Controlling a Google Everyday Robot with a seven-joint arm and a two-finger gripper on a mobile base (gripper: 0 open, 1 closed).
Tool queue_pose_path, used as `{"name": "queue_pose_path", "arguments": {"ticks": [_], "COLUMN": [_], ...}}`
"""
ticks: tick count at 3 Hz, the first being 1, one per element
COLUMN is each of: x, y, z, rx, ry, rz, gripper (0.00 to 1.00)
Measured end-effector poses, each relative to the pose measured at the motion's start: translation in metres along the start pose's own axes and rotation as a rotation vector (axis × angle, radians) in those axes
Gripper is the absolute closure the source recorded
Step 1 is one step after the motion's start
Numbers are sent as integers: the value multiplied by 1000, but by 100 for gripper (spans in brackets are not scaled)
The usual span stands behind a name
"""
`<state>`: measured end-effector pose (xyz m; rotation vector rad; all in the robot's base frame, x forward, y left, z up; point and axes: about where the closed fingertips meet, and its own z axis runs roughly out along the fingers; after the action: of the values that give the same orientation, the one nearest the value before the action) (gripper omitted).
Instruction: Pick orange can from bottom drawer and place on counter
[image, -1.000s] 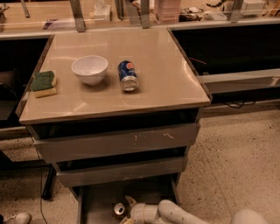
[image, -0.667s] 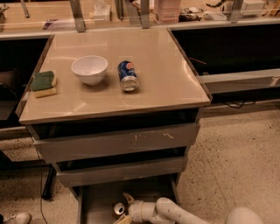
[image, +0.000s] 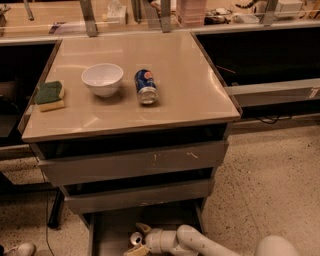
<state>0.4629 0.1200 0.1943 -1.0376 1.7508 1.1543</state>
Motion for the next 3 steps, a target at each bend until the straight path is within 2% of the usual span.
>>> {"name": "queue_pose_path", "arguments": {"ticks": [2, 3], "x": [0, -11], "y": [0, 5], "z": [0, -1], "rx": [0, -13], "ry": [0, -12], "rz": [0, 18], "gripper": [66, 88]}}
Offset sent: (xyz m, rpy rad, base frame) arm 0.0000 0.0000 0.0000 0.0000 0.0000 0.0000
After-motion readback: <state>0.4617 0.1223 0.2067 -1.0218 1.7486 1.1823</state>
